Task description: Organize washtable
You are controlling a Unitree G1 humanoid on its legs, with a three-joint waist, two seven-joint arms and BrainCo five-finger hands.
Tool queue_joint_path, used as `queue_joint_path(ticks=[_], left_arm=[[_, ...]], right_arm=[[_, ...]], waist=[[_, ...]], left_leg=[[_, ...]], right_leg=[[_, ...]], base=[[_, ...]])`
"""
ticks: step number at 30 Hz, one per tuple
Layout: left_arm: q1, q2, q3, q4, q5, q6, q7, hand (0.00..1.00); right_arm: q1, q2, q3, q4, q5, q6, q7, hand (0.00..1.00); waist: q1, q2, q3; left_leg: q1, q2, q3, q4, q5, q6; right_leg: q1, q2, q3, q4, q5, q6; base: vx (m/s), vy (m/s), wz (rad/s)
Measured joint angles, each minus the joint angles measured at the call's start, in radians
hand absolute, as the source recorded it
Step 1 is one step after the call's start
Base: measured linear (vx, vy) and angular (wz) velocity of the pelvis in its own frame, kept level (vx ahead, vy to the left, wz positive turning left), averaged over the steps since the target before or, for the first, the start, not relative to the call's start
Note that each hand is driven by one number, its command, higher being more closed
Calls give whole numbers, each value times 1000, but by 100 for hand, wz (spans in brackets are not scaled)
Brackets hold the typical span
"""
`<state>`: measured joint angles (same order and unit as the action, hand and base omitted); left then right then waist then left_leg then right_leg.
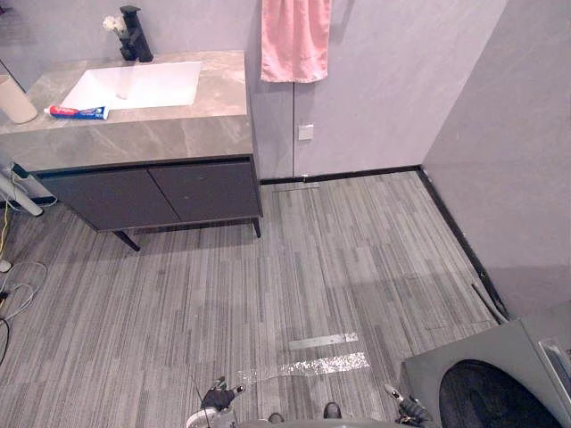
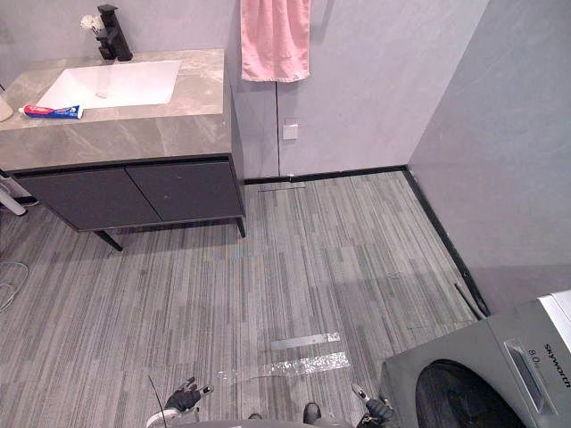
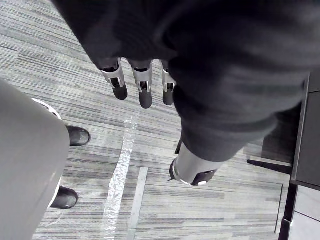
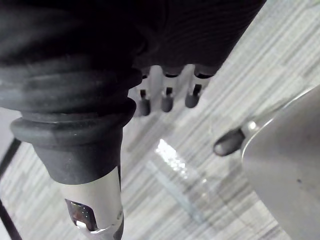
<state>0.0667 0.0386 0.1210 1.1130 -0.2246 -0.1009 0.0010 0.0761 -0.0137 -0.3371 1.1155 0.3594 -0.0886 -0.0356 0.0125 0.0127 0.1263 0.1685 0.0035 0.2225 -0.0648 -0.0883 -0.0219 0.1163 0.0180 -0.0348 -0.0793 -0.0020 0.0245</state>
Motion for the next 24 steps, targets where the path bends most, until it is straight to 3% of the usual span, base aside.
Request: queue_joint_path(ticks=[16,19,21,24], left_arm=[[-6,17,-3,11,0,-6,1,0],[-11,22,-3,7,0,-6,1,0],[-30,25,-4,4,0,-5,4,0],[-30,33,-5,8,0,-3,9,0]], right_arm=[[-4,1,3,2,-16,10,17,0],[-22,1,-6,-1,-13,10,17,0],[-41,-6,-17,-5,15,8,17,0],[-51,-5,-27,-5,36,7,18,0]], waist=[[0,-12,-12],[-3,-10,7],[-4,0,67],[-27,-10,72]], left_leg=[[-37,-4,18,-15,1,2],[-48,-1,30,2,-15,24],[-9,-3,38,10,-36,53],[21,-2,37,12,-62,42]], right_leg=[[-49,-1,12,-2,0,0],[-153,-5,10,204,-92,19],[-321,-30,-36,585,-171,52],[-409,-73,-106,642,-190,38]], base=[[-12,-49,-3],[-17,-11,-13],[-23,22,-16],[69,70,-7]])
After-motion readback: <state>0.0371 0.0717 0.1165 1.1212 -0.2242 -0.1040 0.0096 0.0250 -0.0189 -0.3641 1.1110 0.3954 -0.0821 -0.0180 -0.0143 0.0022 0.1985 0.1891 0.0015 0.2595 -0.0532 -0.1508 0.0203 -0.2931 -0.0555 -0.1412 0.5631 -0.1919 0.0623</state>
